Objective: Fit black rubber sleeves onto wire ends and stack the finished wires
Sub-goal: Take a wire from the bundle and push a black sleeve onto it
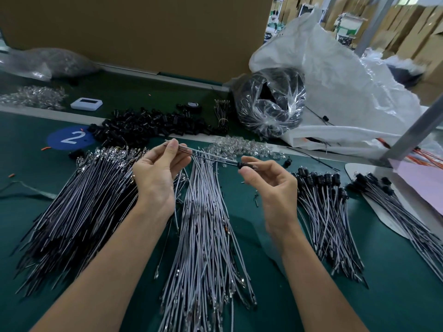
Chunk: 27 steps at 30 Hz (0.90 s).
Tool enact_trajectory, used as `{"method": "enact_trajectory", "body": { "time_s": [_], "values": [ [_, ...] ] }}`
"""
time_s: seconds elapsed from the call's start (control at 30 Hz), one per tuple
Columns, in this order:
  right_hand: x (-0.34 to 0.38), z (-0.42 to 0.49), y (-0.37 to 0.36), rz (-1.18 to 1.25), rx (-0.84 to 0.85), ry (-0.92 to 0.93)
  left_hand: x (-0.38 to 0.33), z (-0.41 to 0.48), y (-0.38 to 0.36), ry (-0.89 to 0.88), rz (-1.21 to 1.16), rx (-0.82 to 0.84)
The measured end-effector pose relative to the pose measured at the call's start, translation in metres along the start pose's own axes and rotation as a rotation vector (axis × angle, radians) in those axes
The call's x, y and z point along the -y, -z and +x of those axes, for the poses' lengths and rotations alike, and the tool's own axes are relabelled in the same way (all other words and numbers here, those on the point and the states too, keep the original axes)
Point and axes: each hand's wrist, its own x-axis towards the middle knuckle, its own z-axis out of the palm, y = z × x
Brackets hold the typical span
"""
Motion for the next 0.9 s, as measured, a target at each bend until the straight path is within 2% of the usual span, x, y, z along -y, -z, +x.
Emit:
{"method": "enact_trajectory", "body": {
  "time_s": [0.27,0.37,0.47,0.57,0.73,0.8,0.9],
  "values": [
    [0.006,0.001,-0.005,0.379,0.043,-0.082,0.002,-0.001,0.001,0.179,-0.020,0.126],
    [0.010,0.003,-0.001,0.491,-0.050,-0.092,0.005,-0.005,0.000,0.290,0.068,0.281],
    [0.016,0.005,0.009,0.561,-0.227,-0.126,0.004,-0.008,0.001,0.270,0.061,0.511],
    [0.019,0.005,0.012,0.453,-0.233,-0.143,0.004,-0.010,-0.001,0.224,0.127,0.600],
    [0.010,-0.005,-0.008,-0.053,0.075,-0.053,0.016,-0.020,-0.010,0.145,0.430,0.701],
    [0.007,-0.006,-0.011,-0.179,0.111,-0.037,0.016,-0.022,-0.010,0.144,0.436,0.709],
    [0.007,-0.005,-0.009,-0.157,0.145,-0.056,0.017,-0.020,-0.009,0.181,0.334,0.663]
  ]
}}
